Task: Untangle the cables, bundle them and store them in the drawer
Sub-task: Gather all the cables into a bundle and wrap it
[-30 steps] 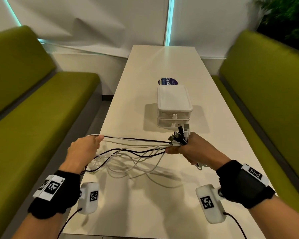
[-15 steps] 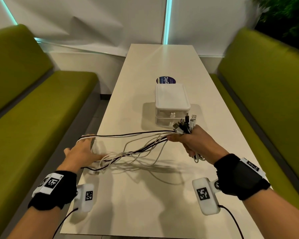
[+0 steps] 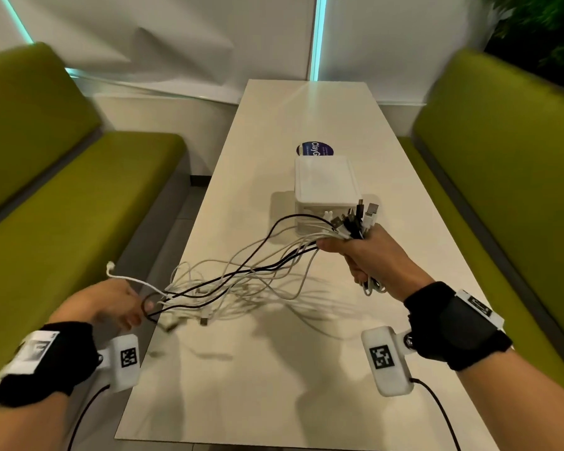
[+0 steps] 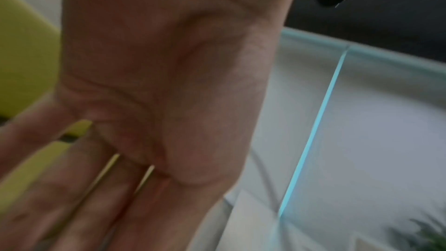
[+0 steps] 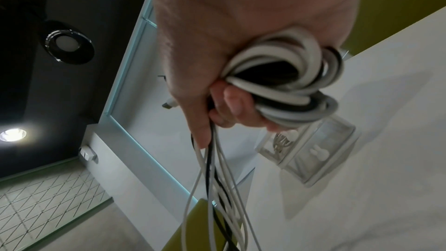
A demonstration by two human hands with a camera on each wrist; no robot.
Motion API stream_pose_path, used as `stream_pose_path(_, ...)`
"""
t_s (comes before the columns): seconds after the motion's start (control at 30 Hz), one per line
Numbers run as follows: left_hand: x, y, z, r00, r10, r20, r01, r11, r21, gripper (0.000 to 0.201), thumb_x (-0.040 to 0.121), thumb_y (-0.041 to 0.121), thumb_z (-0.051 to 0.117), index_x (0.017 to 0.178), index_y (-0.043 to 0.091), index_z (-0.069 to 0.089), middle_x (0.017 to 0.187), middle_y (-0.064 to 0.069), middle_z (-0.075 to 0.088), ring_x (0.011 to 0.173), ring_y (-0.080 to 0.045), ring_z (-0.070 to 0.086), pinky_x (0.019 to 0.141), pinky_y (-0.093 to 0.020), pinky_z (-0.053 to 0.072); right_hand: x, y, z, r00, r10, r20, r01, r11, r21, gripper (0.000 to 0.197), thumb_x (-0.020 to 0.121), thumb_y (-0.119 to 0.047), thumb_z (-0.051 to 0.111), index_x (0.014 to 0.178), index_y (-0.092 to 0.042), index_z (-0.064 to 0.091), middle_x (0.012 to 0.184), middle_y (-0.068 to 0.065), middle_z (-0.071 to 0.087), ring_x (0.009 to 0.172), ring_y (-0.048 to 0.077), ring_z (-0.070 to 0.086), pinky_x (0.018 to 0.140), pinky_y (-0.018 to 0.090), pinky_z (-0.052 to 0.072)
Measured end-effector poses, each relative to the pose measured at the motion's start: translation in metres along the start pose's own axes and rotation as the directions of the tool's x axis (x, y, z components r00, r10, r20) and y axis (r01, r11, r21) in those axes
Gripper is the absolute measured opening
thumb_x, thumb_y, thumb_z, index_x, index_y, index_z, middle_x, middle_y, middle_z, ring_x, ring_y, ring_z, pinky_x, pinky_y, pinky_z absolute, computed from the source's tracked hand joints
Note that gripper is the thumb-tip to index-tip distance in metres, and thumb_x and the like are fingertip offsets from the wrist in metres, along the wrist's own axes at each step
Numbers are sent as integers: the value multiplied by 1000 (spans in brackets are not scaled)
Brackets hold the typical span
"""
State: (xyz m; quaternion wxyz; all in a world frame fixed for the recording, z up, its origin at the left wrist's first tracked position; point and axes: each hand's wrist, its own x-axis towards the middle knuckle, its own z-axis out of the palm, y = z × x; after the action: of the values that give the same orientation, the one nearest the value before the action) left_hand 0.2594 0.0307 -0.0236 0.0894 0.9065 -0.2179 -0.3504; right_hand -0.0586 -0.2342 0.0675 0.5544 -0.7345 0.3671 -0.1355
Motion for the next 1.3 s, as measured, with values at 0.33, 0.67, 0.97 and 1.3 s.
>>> stream_pose_path(0.33,-40,42,-41,992,26,-120,7,962,271,37,96,37,55,78,12,76,82,-7,76,78,-24,70,82,-36,55,-12,-10,2,998,-59,38,60,998,-32,27,84,-29,74,61,-31,61,52,7,36,40,16,33,44,27,34)
stream_pose_path(0.67,-109,177,36,516,820,-247,-841,540,35,111,72,52,75,153,35,2,159,21,5,145,4,6,117,-17,7,-16,-16,14,991,-82,107,92,991,-93,13,84,-32,74,82,-22,66,46,3,43,39,17,38,44,26,36)
stream_pose_path(0.97,-104,216,66,466,809,-357,-841,531,106,9,84,32,70,86,32,61,95,6,71,93,-14,63,84,-23,43,-23,-19,5,972,-117,205,139,985,-100,9,89,-26,68,89,-17,67,57,13,64,43,21,60,42,23,41)
stream_pose_path(1.3,-98,195,51,679,730,-77,-733,671,-113,22,83,30,71,64,22,66,55,6,58,47,-7,48,47,-20,39,-29,-14,5,937,-109,331,128,991,-37,12,88,-26,70,84,-16,67,47,-3,43,39,19,40,52,40,40)
